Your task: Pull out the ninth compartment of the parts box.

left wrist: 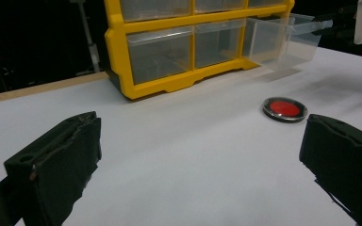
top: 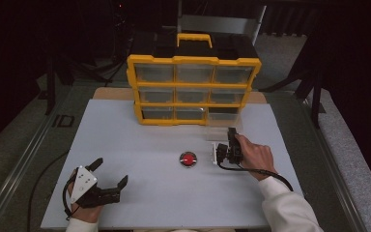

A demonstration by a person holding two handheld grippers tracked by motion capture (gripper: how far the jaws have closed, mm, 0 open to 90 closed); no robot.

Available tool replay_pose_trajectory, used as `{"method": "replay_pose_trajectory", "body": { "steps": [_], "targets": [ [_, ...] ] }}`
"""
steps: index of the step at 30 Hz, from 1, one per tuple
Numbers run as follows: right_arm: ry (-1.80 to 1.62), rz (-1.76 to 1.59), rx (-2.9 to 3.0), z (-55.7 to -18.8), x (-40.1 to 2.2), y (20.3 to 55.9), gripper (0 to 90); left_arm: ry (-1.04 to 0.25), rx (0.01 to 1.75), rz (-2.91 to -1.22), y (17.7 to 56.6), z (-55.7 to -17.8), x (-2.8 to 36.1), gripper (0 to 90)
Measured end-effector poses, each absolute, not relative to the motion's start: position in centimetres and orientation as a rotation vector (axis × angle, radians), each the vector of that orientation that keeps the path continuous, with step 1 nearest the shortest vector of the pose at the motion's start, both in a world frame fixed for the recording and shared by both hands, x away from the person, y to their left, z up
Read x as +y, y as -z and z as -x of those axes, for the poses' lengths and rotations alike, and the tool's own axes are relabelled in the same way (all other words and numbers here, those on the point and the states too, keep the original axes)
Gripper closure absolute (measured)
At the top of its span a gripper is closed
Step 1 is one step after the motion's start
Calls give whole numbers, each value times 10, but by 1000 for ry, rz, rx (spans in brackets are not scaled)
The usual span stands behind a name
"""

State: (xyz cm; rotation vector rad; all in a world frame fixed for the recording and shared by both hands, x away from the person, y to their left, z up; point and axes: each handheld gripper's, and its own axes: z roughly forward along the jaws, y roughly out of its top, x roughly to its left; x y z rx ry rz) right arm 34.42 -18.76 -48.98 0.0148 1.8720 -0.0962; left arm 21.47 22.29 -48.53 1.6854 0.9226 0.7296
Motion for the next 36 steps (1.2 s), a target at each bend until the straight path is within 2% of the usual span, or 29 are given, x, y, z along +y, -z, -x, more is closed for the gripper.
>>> {"method": "replay_pose_trajectory", "body": {
  "steps": [6, 11, 16, 20, 27, 31, 36],
  "targets": [
    [86, -27, 1883, -344, -188, 490, 740, -730, 921, -1686, 485, -215, 223, 0],
    [37, -76, 1918, -346, -189, 489, 518, -730, 922, -1687, 485, -215, 223, 0],
    [-20, -126, 1902, -346, -187, 487, 371, -729, 921, -1687, 485, -215, 222, 0],
    [-77, -182, 1908, -348, -185, 481, 362, -728, 921, -1688, 486, -214, 222, 0],
    [-168, -290, 1894, -351, -183, 475, 157, -729, 921, -1686, 485, -214, 222, 0],
    [-224, -369, 1901, -352, -183, 473, 105, -728, 921, -1686, 486, -214, 222, 0],
    [-295, -448, 1925, -354, -183, 469, 90, -729, 922, -1686, 485, -214, 223, 0]
  ]
}}
